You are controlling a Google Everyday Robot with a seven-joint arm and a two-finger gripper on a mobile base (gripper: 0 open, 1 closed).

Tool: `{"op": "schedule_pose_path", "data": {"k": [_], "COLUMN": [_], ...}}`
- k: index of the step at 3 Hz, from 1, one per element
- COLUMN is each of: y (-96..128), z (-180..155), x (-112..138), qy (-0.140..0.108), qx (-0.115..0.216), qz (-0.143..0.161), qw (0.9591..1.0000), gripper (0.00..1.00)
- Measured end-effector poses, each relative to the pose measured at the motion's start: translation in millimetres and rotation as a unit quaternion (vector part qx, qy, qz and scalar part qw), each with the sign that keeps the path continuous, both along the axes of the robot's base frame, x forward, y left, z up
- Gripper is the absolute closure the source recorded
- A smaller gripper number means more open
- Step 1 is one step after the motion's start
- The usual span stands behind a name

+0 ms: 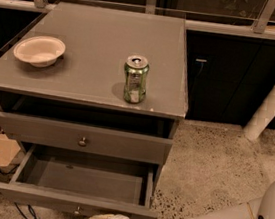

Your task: Close middle drawer

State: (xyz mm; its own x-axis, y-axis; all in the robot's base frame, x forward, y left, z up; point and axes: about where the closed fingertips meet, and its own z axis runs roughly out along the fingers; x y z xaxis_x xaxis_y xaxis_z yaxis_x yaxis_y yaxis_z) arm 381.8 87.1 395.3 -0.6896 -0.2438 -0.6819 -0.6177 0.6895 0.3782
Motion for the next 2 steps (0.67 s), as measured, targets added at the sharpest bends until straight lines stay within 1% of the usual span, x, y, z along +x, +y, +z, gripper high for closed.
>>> {"op": "schedule_pose_path", "data": {"k": [1, 2], "y": [-1, 14], "z": [0, -1], "x": [0, 18], "qy": [0.000, -0.007], "qx": [0.000, 0.010], "qz": [0.000, 0.003], "qw": [1.0000, 0.9999], "gripper": [1.00, 1.00]}}
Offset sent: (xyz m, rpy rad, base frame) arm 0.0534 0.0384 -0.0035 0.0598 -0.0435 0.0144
